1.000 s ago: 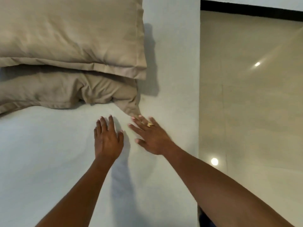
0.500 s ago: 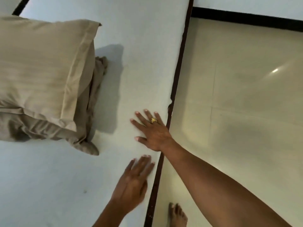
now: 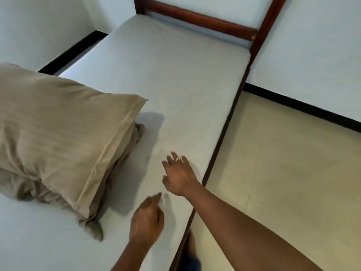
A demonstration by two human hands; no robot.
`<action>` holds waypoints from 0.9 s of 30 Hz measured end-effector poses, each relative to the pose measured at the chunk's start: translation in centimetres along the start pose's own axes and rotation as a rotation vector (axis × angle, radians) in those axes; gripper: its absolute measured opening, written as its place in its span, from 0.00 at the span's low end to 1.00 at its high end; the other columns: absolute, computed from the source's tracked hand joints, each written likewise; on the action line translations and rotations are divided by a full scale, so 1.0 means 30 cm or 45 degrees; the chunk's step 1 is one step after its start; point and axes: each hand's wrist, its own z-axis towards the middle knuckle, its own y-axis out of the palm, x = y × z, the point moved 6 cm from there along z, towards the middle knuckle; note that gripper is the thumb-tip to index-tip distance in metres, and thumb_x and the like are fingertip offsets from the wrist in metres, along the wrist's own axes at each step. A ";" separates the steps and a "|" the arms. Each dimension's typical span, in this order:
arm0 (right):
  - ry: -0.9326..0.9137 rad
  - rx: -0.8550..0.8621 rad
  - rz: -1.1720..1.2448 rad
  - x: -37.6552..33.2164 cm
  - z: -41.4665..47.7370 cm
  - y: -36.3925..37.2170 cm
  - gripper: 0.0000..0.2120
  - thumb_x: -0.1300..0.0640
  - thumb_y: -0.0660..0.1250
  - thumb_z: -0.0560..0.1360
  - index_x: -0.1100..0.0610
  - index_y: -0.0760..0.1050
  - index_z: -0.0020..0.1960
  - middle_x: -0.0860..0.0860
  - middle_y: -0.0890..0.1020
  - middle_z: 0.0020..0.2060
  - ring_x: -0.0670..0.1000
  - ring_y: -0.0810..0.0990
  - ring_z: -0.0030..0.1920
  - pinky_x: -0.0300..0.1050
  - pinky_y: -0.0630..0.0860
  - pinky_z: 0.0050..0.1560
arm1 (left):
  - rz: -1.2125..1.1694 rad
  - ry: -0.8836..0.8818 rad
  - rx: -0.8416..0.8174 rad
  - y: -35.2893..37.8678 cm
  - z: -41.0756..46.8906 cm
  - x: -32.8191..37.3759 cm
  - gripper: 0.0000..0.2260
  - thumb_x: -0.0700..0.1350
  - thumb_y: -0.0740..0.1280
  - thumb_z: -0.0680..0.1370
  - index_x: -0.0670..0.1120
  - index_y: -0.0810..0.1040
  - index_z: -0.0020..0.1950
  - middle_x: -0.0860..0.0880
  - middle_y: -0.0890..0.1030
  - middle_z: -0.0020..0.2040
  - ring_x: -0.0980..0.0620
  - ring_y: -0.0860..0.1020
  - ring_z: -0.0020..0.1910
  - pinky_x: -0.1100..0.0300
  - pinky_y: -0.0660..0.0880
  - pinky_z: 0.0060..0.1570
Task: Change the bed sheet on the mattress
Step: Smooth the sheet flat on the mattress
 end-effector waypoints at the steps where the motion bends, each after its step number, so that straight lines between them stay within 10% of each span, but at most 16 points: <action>1: -0.028 0.010 -0.001 0.023 0.067 0.000 0.31 0.51 0.60 0.81 0.58 0.57 0.80 0.58 0.57 0.81 0.58 0.48 0.82 0.61 0.48 0.80 | 0.058 -0.053 0.085 -0.011 0.098 -0.014 0.25 0.43 0.70 0.77 0.49 0.72 0.75 0.44 0.79 0.68 0.46 0.79 0.65 0.54 0.76 0.64; 6: -0.035 0.118 -0.046 0.338 0.239 0.138 0.34 0.40 0.51 0.84 0.49 0.42 0.84 0.50 0.39 0.83 0.55 0.38 0.82 0.65 0.45 0.79 | 0.310 -0.240 -0.015 0.144 0.439 -0.044 0.33 0.58 0.55 0.82 0.49 0.47 0.83 0.38 0.48 0.82 0.32 0.46 0.80 0.32 0.49 0.76; 11: 0.447 0.189 -0.122 0.631 0.203 0.138 0.42 0.35 0.46 0.83 0.64 0.41 0.82 0.63 0.43 0.82 0.61 0.40 0.82 0.65 0.45 0.80 | 0.153 0.304 -0.230 0.235 0.420 0.228 0.30 0.56 0.51 0.84 0.55 0.40 0.83 0.47 0.37 0.82 0.42 0.36 0.81 0.37 0.47 0.77; 13: 0.527 0.213 -0.035 0.670 0.317 0.049 0.40 0.37 0.45 0.83 0.67 0.45 0.81 0.66 0.47 0.81 0.63 0.43 0.82 0.67 0.48 0.79 | 0.146 0.089 -0.078 0.182 0.550 0.192 0.32 0.56 0.53 0.84 0.53 0.40 0.83 0.45 0.38 0.83 0.43 0.37 0.81 0.40 0.46 0.78; 16: 0.026 0.193 -0.058 0.602 0.537 -0.052 0.34 0.42 0.50 0.84 0.58 0.45 0.83 0.60 0.44 0.82 0.60 0.42 0.82 0.64 0.47 0.80 | 0.200 -0.376 -0.041 0.161 0.703 0.100 0.34 0.57 0.54 0.81 0.46 0.47 0.83 0.36 0.43 0.82 0.36 0.41 0.81 0.35 0.49 0.77; 19: -0.319 -0.010 -0.192 0.566 0.635 -0.063 0.32 0.41 0.51 0.84 0.47 0.44 0.84 0.50 0.42 0.83 0.55 0.42 0.83 0.63 0.52 0.79 | 0.218 -0.268 -0.256 0.197 0.751 0.177 0.39 0.55 0.58 0.72 0.42 0.55 0.82 0.35 0.50 0.81 0.29 0.48 0.79 0.32 0.52 0.75; 22: -0.140 -0.131 -0.267 0.657 0.643 -0.089 0.34 0.38 0.49 0.83 0.52 0.48 0.84 0.52 0.48 0.83 0.60 0.50 0.82 0.68 0.61 0.74 | 0.128 0.061 -0.385 0.177 0.758 0.292 0.40 0.51 0.61 0.66 0.45 0.64 0.80 0.41 0.55 0.81 0.38 0.62 0.78 0.44 0.56 0.72; 27: -0.070 -0.104 -0.382 0.671 0.891 -0.268 0.28 0.47 0.56 0.80 0.67 0.74 0.69 0.66 0.77 0.67 0.63 0.82 0.60 0.59 0.80 0.54 | 0.068 -0.236 -0.216 0.022 1.003 0.231 0.40 0.44 0.66 0.64 0.44 0.67 0.78 0.36 0.65 0.77 0.35 0.67 0.75 0.46 0.56 0.73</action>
